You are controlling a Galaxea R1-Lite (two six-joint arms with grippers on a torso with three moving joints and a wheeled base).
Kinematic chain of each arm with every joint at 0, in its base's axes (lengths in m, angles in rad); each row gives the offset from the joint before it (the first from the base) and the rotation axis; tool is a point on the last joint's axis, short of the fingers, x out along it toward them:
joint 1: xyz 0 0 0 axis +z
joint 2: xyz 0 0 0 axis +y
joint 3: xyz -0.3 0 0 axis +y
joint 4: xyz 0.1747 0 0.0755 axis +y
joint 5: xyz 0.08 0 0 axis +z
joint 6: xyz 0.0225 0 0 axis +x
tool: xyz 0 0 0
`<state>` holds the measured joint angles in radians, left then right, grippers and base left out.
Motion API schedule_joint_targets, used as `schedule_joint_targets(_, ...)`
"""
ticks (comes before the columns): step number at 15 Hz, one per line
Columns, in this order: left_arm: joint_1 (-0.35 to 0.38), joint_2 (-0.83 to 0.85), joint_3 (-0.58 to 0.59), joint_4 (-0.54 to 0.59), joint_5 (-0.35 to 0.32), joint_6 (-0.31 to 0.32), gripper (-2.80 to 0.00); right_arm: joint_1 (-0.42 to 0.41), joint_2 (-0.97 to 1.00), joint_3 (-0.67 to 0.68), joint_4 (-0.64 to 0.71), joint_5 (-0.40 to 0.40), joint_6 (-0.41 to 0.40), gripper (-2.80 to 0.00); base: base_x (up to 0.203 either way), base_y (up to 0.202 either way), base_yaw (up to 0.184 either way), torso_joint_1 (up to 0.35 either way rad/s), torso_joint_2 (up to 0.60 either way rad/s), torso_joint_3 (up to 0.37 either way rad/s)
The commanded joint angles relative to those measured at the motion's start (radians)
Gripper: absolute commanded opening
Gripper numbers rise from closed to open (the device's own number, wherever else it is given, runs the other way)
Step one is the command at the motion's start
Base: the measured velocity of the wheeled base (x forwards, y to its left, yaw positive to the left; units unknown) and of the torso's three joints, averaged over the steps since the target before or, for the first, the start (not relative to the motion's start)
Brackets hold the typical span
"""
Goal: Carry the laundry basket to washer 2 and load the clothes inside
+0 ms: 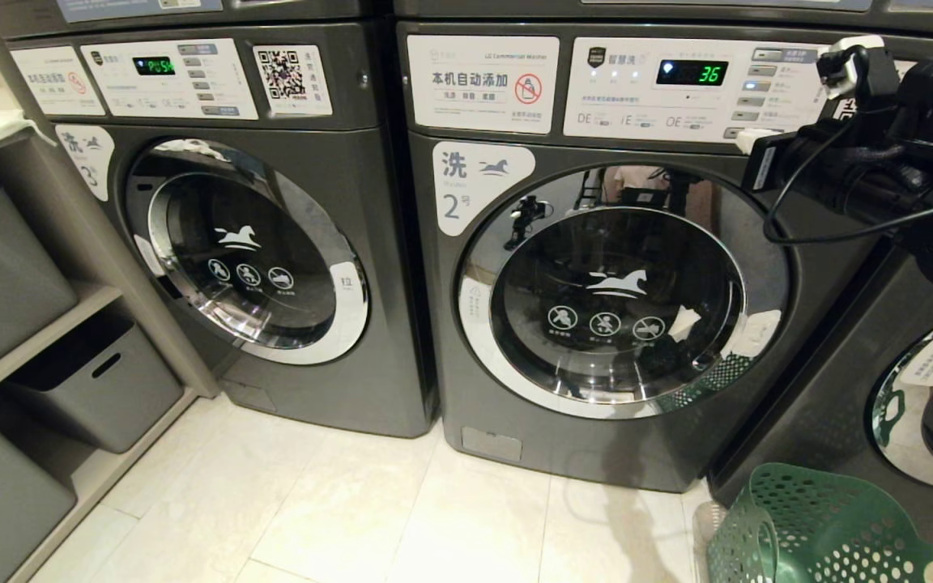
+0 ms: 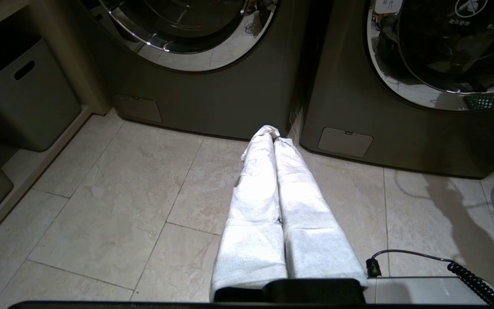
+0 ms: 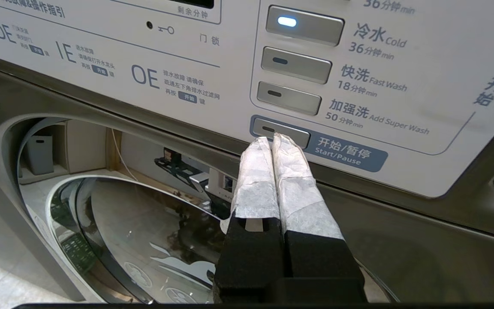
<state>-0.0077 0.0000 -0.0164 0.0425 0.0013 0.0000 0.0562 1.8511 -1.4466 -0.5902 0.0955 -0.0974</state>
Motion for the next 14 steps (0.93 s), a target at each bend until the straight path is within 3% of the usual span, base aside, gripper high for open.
schedule_joint_targets(1, 0.000, 0.002, 0.001, 0.000, 0.000, 0.000, -2.80, 0.001, 0.004, -0.003, -0.003, 0.003, -0.001, -2.80, 0.000, 0.000, 0.000, 0.000, 0.00, 0.000)
schedule_joint_targets(14, 0.000, 0.002, 0.001, 0.000, 0.000, -0.002, -2.80, -0.002, 0.035, -0.031, -0.022, -0.021, 0.007, -2.80, 0.000, 0.000, 0.000, 0.000, 0.00, 0.000)
